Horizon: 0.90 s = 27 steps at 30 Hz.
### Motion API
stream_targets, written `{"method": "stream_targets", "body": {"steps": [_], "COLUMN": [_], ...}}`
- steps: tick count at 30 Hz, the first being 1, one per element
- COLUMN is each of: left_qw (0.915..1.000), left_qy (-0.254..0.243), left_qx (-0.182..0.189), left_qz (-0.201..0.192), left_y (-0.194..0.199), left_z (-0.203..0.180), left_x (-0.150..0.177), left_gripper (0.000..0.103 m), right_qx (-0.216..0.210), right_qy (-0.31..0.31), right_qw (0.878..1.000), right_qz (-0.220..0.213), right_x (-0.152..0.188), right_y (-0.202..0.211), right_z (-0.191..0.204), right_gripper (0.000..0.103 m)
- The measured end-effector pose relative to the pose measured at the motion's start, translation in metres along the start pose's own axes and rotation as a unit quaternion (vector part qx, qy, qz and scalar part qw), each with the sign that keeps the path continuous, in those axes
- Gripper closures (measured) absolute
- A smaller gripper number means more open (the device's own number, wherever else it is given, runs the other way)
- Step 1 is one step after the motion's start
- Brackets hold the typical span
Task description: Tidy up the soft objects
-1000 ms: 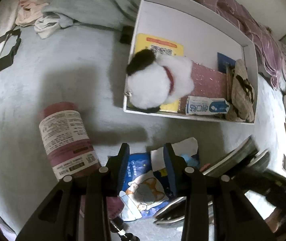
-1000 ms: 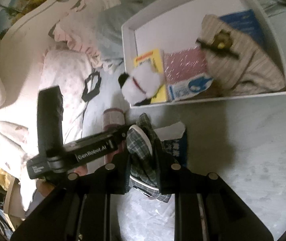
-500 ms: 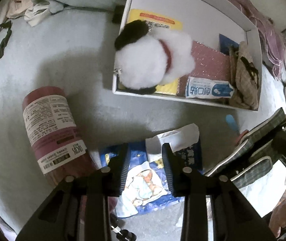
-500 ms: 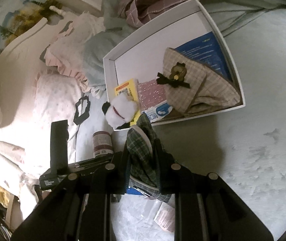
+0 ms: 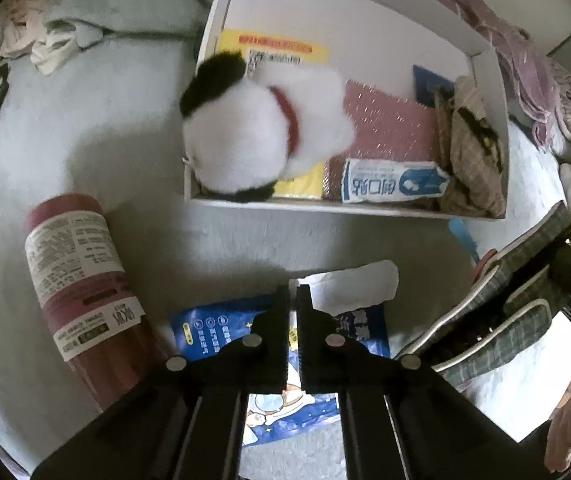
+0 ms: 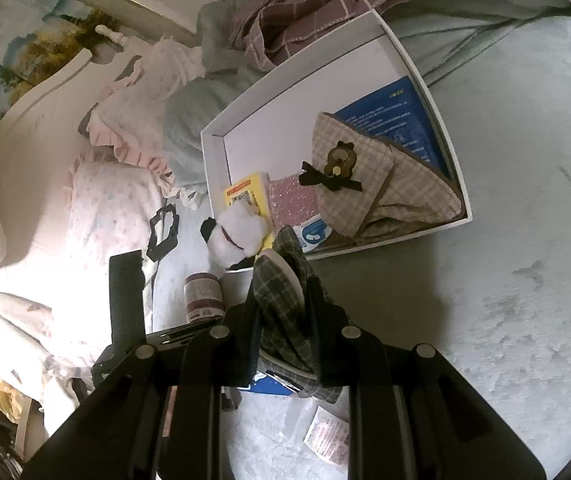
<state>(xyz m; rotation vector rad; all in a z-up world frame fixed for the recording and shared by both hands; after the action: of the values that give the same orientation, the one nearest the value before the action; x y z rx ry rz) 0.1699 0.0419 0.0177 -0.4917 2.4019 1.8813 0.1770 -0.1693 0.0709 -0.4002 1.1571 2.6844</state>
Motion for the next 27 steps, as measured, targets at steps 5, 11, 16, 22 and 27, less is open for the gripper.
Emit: {"method": "stream_targets", "body": {"steps": [5,11,16,22,27], "left_qw": [0.9996,0.9998,0.9999,0.9997,0.9992], "left_qy": [-0.002,-0.009,-0.009,-0.018,-0.038], "left_qx": [0.008,0.002,0.011,0.017,0.007], "left_qz": [-0.025,-0.017,-0.008,0.005,0.008], "left_y": [0.019,0.013,0.008,-0.009,-0.024], "left_z": [0.006,0.013,0.018,0.007,-0.007], "left_x": [0.006,0.002,-0.001,-0.006,-0.007], "left_gripper": [0.102,0.1,0.08,0.079,0.079], "right_qx": [0.001,0.002,-0.001,0.0,0.006], "right_qy": [-0.004,-0.01,-0.009,-0.01,-0.013], "right_qw": [1.0,1.0,1.0,1.0,1.0], "right_qz": [-0.007,-0.014,-0.014,-0.014,-0.018], "right_x": [-0.001,-0.003,-0.003,-0.003,-0.004], "right_y": [0.002,0.004,0.003,0.003,0.003], "right_z": [-0.002,-0.004,-0.004,-0.004,-0.008], "right_gripper": [0.081,0.081,0.081,0.081,0.081]}}
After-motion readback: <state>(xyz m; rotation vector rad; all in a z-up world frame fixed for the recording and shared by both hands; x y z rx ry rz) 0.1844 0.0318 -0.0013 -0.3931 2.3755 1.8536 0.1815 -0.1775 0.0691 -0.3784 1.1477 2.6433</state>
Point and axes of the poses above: each gripper's, at about its wrist camera, not at the fingertips, and y roughly against the way its jaws point, z to its left, x to its underside, the point moved 2 cm from there along -y, roughly the way its jaws point, and after that the axes turned 2 degrees about x, right-handed, at the moved point
